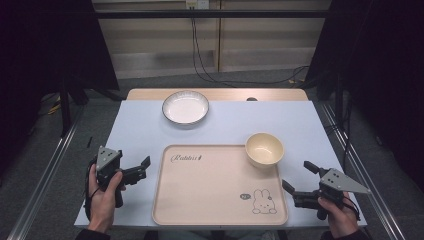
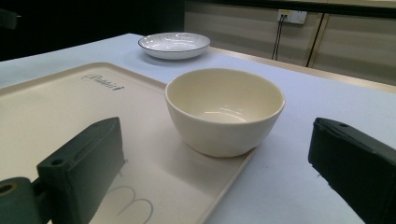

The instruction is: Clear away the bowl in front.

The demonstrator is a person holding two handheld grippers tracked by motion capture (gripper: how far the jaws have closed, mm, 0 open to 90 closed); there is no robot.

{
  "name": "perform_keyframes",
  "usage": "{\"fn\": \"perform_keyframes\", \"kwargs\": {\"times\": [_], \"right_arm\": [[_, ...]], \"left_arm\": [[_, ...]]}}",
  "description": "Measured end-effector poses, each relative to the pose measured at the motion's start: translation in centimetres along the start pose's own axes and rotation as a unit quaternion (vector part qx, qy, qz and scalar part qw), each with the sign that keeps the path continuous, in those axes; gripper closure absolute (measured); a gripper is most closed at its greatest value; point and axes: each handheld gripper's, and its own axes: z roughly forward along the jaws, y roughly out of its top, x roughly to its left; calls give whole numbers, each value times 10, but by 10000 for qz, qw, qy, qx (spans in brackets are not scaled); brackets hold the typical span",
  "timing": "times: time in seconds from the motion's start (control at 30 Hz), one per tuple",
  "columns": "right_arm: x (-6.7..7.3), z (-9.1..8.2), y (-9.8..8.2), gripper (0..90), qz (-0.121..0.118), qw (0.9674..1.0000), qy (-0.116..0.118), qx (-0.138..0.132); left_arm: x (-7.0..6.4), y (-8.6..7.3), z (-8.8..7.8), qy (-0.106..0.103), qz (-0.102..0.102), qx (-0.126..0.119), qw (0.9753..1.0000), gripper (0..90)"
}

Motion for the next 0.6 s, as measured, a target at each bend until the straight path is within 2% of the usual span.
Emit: {"fn": "perform_keyframes", "kwargs": {"times": [0.07,0.13,0.2,0.33,0.4,0.5,0.6], "right_arm": [[0,0,0,31,10,10000,-30,4],[-1,0,0,31,0,10000,-12,14],[0,0,0,31,5,10000,-21,7],[-1,0,0,31,24,10000,-48,14],[-1,0,0,31,20,10000,-84,25],[-2,1,-1,31,33,10000,-56,42],[-3,1,-1,30,58,9999,-114,67]], "left_arm": [[1,-4,-8,77,35,-61,9999,14],[1,-8,-17,176,-47,-116,9998,16],[-1,-15,-26,305,6,-151,9994,17],[-2,-26,-40,195,-78,-164,9996,17],[-2,-32,-46,104,17,-138,9998,11],[0,-29,-46,135,168,-268,9994,12],[0,-29,-43,153,167,-275,9994,15]]}}
